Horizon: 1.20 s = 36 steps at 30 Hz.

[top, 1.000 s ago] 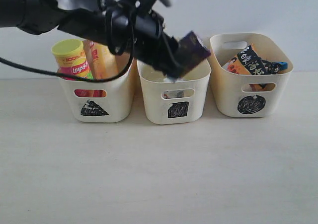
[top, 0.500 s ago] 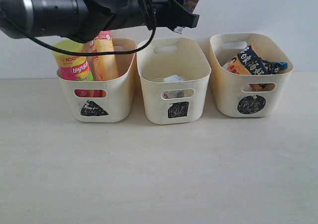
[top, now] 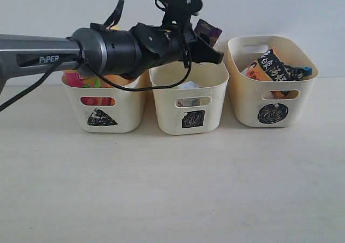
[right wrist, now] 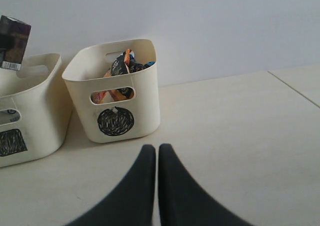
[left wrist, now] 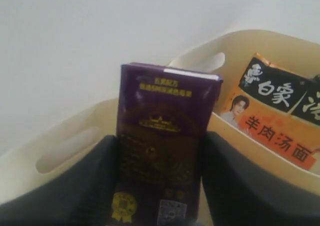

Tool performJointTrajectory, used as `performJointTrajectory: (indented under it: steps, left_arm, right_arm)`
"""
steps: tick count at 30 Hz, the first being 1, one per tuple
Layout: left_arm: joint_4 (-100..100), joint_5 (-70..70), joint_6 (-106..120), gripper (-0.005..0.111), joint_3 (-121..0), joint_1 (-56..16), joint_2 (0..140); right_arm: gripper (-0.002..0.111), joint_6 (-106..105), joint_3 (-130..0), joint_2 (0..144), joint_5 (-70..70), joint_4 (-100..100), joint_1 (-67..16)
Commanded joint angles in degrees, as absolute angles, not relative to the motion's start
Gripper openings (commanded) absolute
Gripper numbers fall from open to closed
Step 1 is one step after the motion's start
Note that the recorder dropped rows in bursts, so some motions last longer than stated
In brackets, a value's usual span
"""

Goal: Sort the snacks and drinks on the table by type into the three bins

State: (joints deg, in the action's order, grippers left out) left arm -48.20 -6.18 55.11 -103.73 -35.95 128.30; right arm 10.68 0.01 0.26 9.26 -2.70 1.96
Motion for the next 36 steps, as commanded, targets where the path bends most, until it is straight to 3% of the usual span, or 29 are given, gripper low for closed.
performJointTrajectory:
  steps: [1,6,11,13,17,20,28,36]
  left_arm:
    - [-49.02,-6.73,52.99,0.029,-104.3,-35.86,129.16]
    - [-49.02,-5.98,52.03,0.072,-104.3,-35.86,129.28]
    - [-49.05,-5.54,51.77,0.075,-104.3,-35.86,127.78]
    - [-49.05,-5.54,51.52,0.071,-104.3,-35.86,126.2]
    - [-49.05,-3.49,50.94,0.039,-104.3,-35.76,122.82]
    - [-49.05,0.48,50.94,0.007,-104.3,-35.76,120.26]
    - [-49.05,9.28,40.04,0.004,-99.87,-32.82,111.54]
    - [-49.05,10.19,39.12,0.004,-84.91,-26.91,98.02]
  right_arm:
    - [0.0,10.6,0.0,0.0,9.01,-3.07,2.14]
    - [0.0,10.6,0.0,0.0,9.01,-2.97,2.14]
    - [0.0,10.6,0.0,0.0,9.01,-2.97,2.14]
    - [0.0,10.6,0.0,0.0,9.01,-2.97,2.14]
    - [0.0,10.6,0.0,0.0,9.01,-2.97,2.14]
    - [0.0,10.6,0.0,0.0,9.01,-2.97,2.14]
    - [0.0,10.6,0.0,0.0,9.01,-2.97,2.14]
    - [0.0,10.6,0.0,0.0,9.01,-2.97,2.14]
